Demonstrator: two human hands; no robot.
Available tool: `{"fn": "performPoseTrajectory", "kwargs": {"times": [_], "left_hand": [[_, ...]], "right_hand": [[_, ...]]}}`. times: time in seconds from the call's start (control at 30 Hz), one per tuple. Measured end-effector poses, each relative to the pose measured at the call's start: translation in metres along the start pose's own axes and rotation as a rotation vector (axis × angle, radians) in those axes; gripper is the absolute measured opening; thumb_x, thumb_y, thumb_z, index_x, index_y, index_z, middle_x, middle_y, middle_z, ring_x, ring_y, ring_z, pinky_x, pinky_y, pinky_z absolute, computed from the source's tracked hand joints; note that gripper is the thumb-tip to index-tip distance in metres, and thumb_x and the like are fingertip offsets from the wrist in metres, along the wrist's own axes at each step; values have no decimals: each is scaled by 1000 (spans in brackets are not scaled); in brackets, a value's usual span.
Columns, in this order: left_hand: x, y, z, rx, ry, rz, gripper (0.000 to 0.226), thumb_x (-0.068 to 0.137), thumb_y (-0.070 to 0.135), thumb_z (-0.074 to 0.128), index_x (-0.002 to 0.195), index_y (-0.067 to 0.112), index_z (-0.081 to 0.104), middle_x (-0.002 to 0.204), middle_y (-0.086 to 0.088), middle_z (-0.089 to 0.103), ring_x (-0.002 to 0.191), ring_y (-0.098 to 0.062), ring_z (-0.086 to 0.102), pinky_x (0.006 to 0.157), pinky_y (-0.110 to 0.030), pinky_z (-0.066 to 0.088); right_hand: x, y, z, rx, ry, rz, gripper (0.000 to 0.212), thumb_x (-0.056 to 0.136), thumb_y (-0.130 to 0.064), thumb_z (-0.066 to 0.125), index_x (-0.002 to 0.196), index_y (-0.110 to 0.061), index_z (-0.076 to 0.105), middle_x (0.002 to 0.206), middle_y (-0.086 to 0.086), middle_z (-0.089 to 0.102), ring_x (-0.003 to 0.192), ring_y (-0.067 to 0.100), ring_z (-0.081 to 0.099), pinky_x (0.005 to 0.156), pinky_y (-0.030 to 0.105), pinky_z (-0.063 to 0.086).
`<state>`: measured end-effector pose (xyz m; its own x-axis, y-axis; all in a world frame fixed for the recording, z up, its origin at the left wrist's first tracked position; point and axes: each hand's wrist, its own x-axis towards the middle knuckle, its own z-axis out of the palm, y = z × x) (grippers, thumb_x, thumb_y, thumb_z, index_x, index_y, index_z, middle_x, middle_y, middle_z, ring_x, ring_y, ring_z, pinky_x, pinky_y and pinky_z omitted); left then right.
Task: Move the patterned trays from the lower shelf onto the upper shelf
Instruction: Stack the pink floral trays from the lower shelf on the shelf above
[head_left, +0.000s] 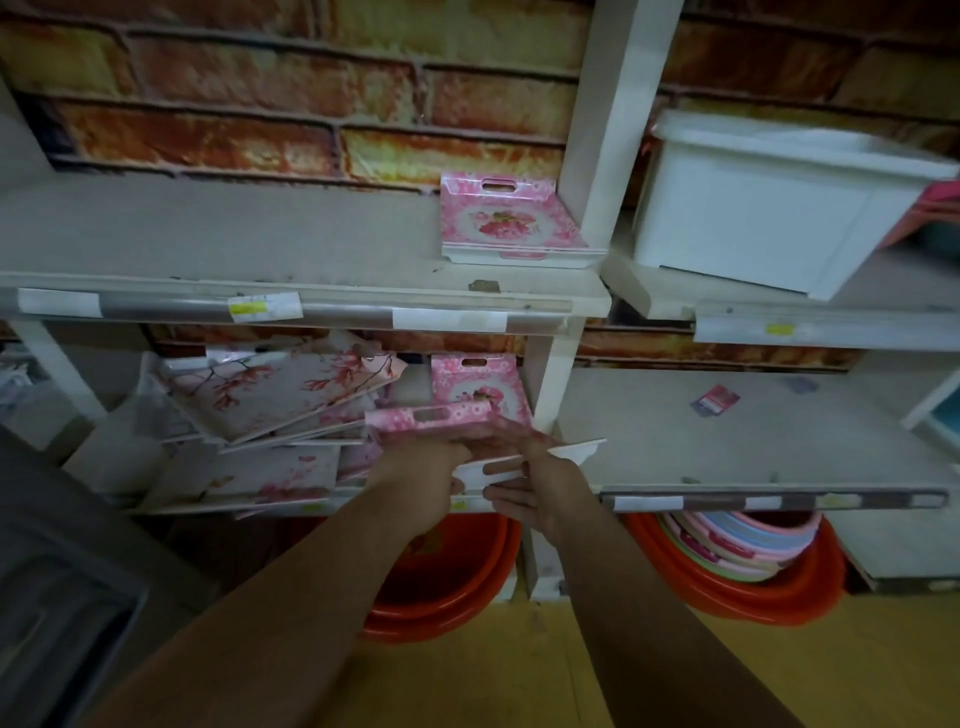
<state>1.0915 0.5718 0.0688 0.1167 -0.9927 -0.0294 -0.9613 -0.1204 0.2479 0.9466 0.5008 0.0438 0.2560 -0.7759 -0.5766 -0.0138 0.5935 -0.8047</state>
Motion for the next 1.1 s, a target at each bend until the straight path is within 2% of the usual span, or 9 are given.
{"fn": "performPoseTrajectory", "kwargs": {"times": [0.13,0.23,0.33,0.43,0.53,0.73,0.9,1.0,1.1], "left_hand": [[-7,23,-3,-12,66,-41,33,94,16,56,121,34,60,116,7,66,90,-7,55,69,-22,37],[-14,46,-2,46,88,-61,32,94,19,53,123,33,58,118,4,65,101,-14,59,76,-26,45],[-23,73,1,147,63,-124,32,94,21,51,124,29,58,116,-1,65,105,-21,60,79,-33,48],[-35,90,2,191,36,-231,33,92,18,53,123,26,58,110,-2,65,100,-22,61,69,-30,43],[-50,104,-3,206,30,-317,24,92,18,54,116,19,58,112,-5,63,101,-25,60,72,-31,44],[-83,110,-15,186,-18,-325,41,88,29,61,127,18,55,123,-7,60,111,-26,57,94,-42,49],[-111,112,-11,103,75,-333,40,92,28,49,129,12,43,130,-11,51,118,-29,48,94,-39,43],[-121,110,-6,1,102,-391,49,92,28,48,136,12,33,140,-8,42,128,-25,40,99,-42,41],[-122,107,-10,18,148,-420,66,92,26,49,149,15,17,155,-5,24,143,-24,23,111,-44,33]], "right_hand": [[-9,-12,-21,-144,-45,-4,59,91,-57,51,74,-9,80,81,15,76,74,28,74,57,30,58],[-15,-23,-42,-337,-82,89,67,89,-67,40,92,-8,72,75,14,75,67,28,74,57,30,58],[-18,-20,-65,-375,-178,204,80,84,-75,43,109,1,48,104,29,67,83,37,71,69,39,59],[-16,-14,-65,-60,-274,197,57,88,-53,62,112,-4,45,128,33,53,102,43,64,75,43,59],[-13,-15,-57,118,-314,108,36,93,-26,63,114,3,62,118,29,62,99,38,67,65,40,61],[-26,-25,-35,-171,-372,30,33,93,-31,60,88,0,68,79,19,73,67,30,74,55,35,58],[-52,-29,-9,-426,-470,-123,30,91,-34,60,103,-7,67,95,22,72,83,34,72,65,39,60],[-68,-32,5,-456,-523,-231,17,92,-26,57,92,-13,66,75,14,73,67,27,72,57,35,60],[-76,-36,13,-414,-561,-284,17,91,-23,55,100,-12,65,88,17,73,69,27,73,59,39,62]]}}
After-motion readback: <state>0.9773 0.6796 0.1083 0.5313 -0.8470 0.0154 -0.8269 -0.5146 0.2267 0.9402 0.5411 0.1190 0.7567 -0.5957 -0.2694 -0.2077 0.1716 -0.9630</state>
